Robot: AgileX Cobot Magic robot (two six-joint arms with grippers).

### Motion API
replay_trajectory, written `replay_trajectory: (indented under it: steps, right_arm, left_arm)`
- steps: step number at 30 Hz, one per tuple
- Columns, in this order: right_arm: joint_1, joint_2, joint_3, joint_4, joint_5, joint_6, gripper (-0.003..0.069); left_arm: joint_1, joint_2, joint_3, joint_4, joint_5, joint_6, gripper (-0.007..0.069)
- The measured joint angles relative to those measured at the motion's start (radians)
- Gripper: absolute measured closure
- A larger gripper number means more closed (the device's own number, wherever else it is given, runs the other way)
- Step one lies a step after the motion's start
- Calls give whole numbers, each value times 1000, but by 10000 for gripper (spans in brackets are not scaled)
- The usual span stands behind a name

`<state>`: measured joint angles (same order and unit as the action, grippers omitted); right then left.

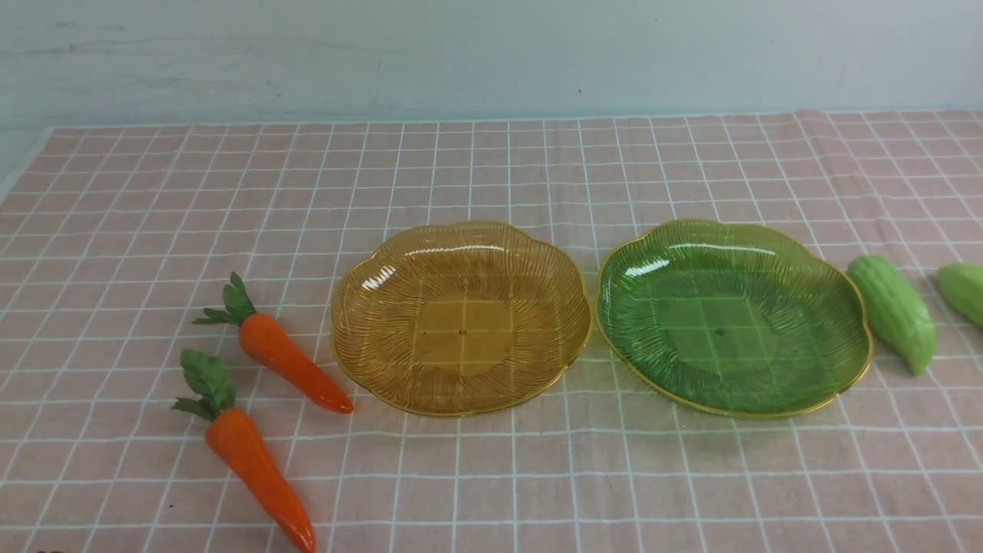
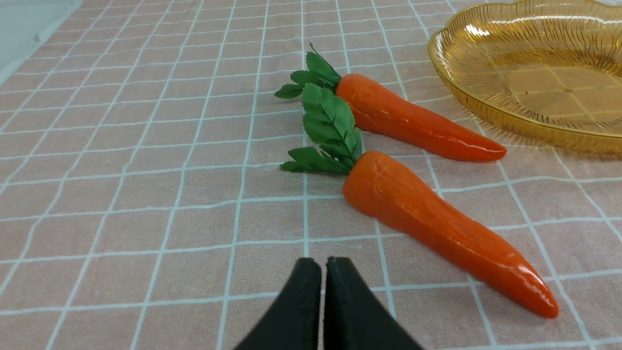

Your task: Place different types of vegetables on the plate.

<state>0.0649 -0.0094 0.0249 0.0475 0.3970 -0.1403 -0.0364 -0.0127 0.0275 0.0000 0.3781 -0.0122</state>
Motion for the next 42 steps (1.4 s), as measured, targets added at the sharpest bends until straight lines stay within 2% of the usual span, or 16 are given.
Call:
replay_trajectory:
  steps: [17, 19, 21, 22, 23, 24, 26, 29, 32, 35, 37, 39, 42]
  right_arm:
    - [0, 0, 0, 12, -4, 4, 674]
    - [0, 0, 0, 35, -10, 14, 674]
    - [0, 0, 1, 166, -30, 84, 674]
    - [0, 0, 1, 290, -43, 140, 674]
    - [0, 0, 1, 290, -45, 140, 674]
    - [0, 0, 1, 423, -55, 196, 674]
    - [0, 0, 1, 610, -64, 259, 674]
    - [0, 0, 1, 754, -84, 279, 674]
    - [0, 0, 1, 824, -117, 274, 674]
    - [0, 0, -13, 816, -119, 200, 674]
    - [0, 9, -79, 772, -116, 158, 673]
    - [0, 81, -183, 674, -115, 131, 672]
    - [0, 326, -381, 407, 1, 159, 671]
  left_arm:
    - [0, 0, 0, 0, 0, -6, 625]
    - [0, 0, 0, -35, 0, -26, 625]
    - [0, 0, 0, -146, 0, -90, 625]
    - [0, 0, 0, -271, 0, -162, 625]
    - [0, 0, 0, -271, 0, -162, 625]
    - [0, 0, 0, -376, 0, -216, 625]
    - [0, 0, 0, -541, -1, -288, 625]
    - [0, 0, 0, -727, -6, -326, 625]
    - [0, 0, 0, -816, -27, -328, 625]
    - [-1, 0, -15, -856, -1, -268, 625]
    - [-4, 20, -98, -849, 78, -193, 628]
    - [-4, 82, -178, -808, 148, -162, 628]
    - [-4, 234, -307, -676, 319, -144, 628]
